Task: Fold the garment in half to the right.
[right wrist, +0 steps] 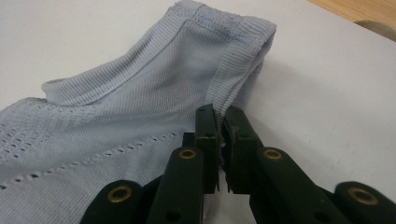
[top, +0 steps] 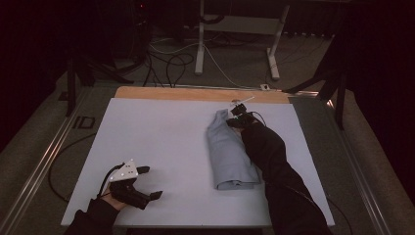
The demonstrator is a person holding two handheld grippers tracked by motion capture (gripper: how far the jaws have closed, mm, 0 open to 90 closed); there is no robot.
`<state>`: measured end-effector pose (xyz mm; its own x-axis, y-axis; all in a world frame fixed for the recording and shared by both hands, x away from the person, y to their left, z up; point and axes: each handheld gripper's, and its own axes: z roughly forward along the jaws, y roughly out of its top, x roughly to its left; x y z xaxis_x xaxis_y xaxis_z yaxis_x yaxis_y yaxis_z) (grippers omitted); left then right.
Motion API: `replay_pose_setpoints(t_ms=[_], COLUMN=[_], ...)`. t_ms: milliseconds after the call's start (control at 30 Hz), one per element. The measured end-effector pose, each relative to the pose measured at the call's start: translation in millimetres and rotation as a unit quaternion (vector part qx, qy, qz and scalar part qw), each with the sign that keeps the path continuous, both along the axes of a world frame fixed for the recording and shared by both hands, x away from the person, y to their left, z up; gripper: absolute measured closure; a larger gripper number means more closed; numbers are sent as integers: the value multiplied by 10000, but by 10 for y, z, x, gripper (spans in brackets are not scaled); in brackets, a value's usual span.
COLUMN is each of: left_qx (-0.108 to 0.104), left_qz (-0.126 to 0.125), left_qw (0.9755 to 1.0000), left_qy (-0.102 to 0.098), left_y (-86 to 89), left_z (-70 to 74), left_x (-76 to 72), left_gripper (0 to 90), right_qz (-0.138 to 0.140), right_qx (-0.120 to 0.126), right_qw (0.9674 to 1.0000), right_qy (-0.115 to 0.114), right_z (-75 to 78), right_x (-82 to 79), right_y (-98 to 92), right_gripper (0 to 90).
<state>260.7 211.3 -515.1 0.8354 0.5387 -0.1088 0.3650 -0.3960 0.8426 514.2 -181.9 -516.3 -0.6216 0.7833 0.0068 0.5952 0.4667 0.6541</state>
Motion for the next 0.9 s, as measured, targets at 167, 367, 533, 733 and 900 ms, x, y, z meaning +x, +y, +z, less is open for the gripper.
replay_pose_setpoints(t_ms=[167,367,533,733,900], left_qx=[18,-53,-44,-77,-47], left_qz=[7,21,25,-43,-49], left_qw=[10000,10000,9999,9999,9999], left_qy=[-24,-56,-90,-98,-111], left_y=[12,48,62,66,66], left_z=[10,36,52,71,76], left_x=[-2,4,5,-10,-14], left_gripper=[6,7,7,7,7], right_qz=[-54,33,332,958,1327], right_qx=[35,228,414,852,949], right_qw=[10000,9995,9979,9913,9861], right_qy=[-46,-222,-358,-294,-305], right_z=[53,259,440,564,609], right_x=[-15,-201,-446,-744,-988], right_y=[-5,-61,-98,-121,-98], right_gripper=[756,505,357,177,163])
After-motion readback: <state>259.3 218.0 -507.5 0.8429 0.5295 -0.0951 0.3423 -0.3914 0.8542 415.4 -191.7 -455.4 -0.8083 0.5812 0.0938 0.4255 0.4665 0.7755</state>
